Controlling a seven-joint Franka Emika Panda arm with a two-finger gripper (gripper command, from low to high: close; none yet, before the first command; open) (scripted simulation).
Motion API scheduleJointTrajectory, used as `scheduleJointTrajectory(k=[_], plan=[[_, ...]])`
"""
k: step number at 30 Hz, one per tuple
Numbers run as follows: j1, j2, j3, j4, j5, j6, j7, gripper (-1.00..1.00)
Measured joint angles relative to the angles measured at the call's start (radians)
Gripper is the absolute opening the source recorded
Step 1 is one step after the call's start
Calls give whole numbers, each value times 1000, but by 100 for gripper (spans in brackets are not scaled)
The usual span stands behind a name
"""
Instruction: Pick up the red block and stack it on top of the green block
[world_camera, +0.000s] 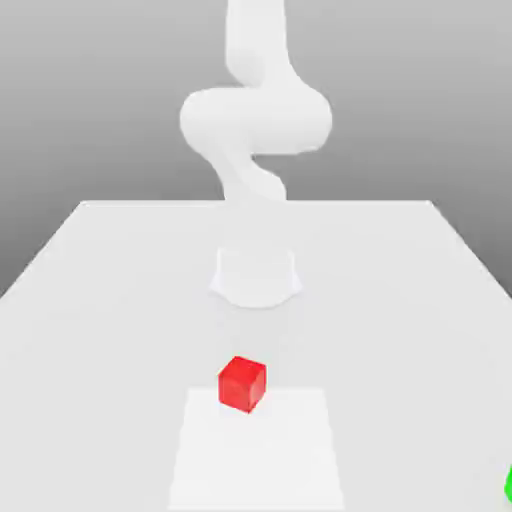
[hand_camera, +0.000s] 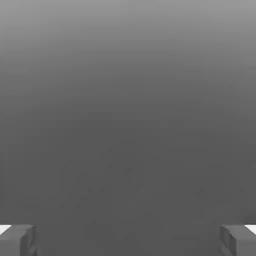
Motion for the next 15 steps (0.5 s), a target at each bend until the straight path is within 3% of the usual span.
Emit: scheduleJointTrajectory(k=[15], plan=[[-85,444,56,-512,35,370,271,0]])
